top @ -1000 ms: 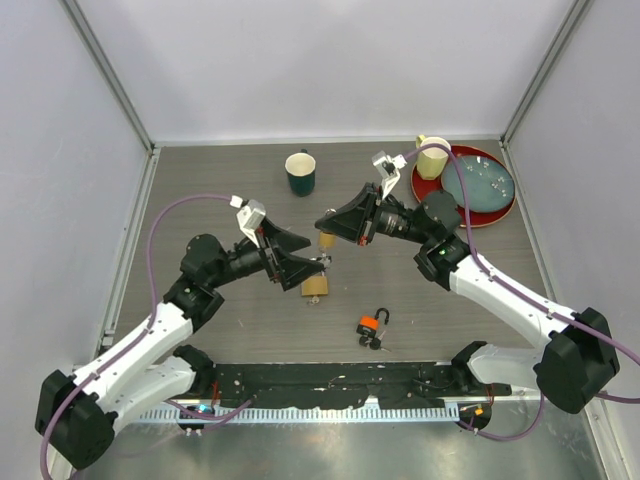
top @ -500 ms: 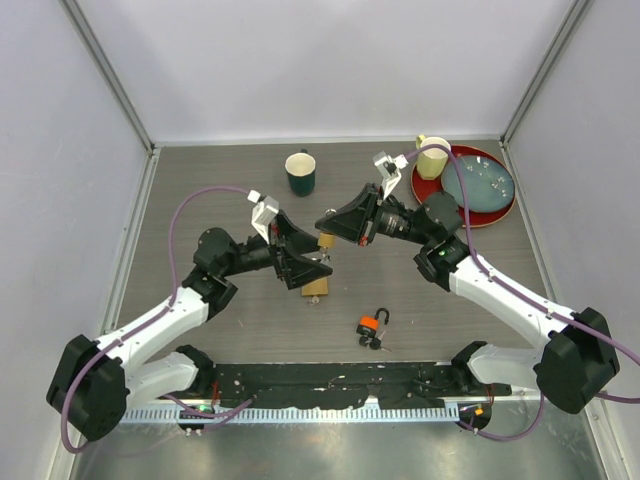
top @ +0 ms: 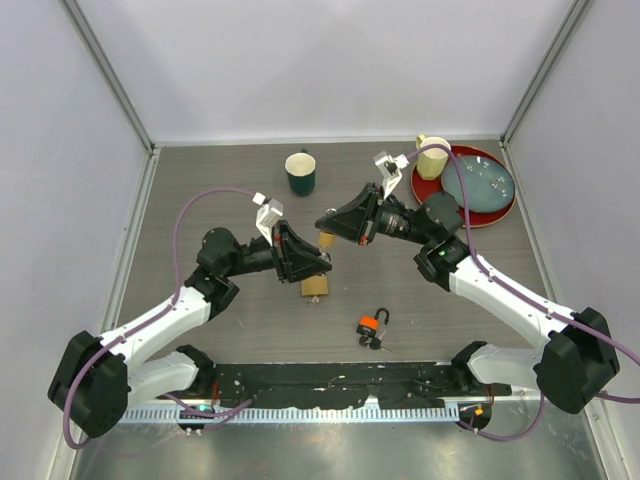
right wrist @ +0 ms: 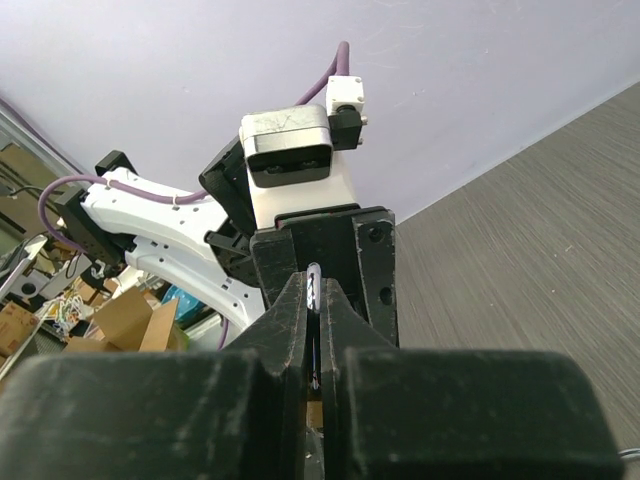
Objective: Lock with the key
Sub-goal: Place the lock at the center of the board, then place the key at the center of the board, then pick up the lock from the center of the board.
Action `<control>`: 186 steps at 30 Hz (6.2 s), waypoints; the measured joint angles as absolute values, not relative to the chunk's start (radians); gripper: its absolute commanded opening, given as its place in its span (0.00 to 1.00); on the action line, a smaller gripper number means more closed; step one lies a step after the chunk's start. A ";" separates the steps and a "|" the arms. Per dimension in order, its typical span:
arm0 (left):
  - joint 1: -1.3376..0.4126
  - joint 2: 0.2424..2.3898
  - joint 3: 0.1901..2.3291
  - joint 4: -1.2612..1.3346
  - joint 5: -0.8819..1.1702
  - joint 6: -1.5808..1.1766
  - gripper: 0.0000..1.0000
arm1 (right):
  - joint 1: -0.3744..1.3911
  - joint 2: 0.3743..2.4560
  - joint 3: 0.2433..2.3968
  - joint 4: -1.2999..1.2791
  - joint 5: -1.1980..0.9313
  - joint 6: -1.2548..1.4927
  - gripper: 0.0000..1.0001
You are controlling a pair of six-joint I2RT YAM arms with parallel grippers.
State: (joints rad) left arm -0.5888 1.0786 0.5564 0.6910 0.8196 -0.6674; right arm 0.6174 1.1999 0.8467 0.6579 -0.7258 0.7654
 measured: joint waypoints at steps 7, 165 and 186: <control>-0.589 1.077 0.556 0.685 0.821 -0.662 0.06 | 0.618 1.200 0.847 0.657 -0.723 0.762 0.01; -0.647 1.633 0.823 0.267 0.390 -0.733 0.73 | 0.421 1.414 0.630 -0.044 -0.385 0.540 0.64; -0.611 1.244 0.548 0.659 0.566 -0.843 0.96 | 0.414 1.225 0.682 -0.098 -0.368 0.518 1.00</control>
State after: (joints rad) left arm -0.6109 1.2442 0.5476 0.6586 0.5655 -0.8433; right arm 0.4145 1.2255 0.6819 -0.0978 -0.3679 0.5179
